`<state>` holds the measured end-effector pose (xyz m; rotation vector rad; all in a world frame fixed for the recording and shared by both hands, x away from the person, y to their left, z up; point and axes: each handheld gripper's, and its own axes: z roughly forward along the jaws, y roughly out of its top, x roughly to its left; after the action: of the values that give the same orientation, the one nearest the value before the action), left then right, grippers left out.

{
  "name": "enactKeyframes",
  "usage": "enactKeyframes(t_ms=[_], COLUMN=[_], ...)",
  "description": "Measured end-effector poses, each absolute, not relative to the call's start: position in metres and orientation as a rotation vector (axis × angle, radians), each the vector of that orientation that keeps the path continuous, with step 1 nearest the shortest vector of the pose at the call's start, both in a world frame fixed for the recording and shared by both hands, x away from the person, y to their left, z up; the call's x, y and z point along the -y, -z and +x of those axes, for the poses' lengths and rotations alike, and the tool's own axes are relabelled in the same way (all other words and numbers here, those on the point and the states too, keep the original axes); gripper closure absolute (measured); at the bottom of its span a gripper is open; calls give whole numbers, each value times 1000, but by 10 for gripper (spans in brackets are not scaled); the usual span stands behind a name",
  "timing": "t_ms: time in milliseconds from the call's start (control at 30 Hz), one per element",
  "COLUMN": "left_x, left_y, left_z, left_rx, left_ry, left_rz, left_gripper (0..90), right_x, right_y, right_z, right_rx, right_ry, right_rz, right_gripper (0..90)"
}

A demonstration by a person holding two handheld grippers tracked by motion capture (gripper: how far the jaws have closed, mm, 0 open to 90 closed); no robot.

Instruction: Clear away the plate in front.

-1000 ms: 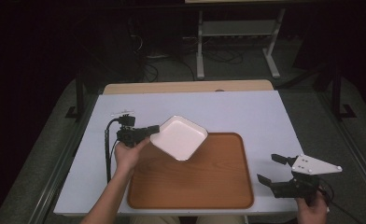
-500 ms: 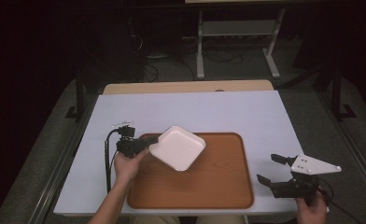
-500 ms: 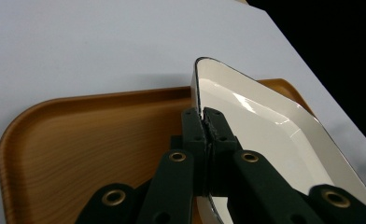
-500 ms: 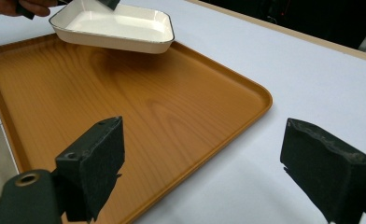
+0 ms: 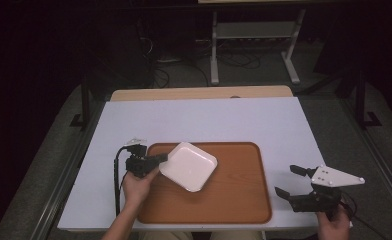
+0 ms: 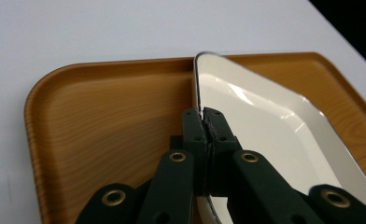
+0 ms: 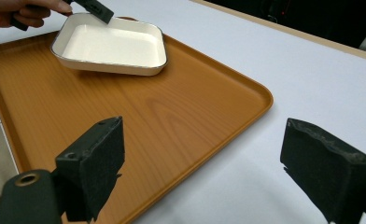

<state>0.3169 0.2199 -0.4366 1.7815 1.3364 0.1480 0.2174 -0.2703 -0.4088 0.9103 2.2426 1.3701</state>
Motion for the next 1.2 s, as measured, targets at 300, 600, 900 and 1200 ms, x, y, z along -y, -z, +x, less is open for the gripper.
enactKeyframes(t_ms=[300,600,900,1200], left_x=[-211,-208,-214,-216], left_y=[438,435,437,438], left_z=[298,288,276,267], left_rx=[-1309,-1287,-1261,-1269], left_ry=[-253,-278,-190,-85], left_rz=[1924,2012,2054,2030], left_gripper=[878,790,685,597], right_x=[270,270,269,269], right_y=[409,409,408,408], right_z=[218,218,218,217], right_rx=[-2244,-2246,-2254,-2253], right_ry=[-1367,-1362,-1347,-1351], right_rz=[909,910,910,906], right_gripper=[127,128,128,128])
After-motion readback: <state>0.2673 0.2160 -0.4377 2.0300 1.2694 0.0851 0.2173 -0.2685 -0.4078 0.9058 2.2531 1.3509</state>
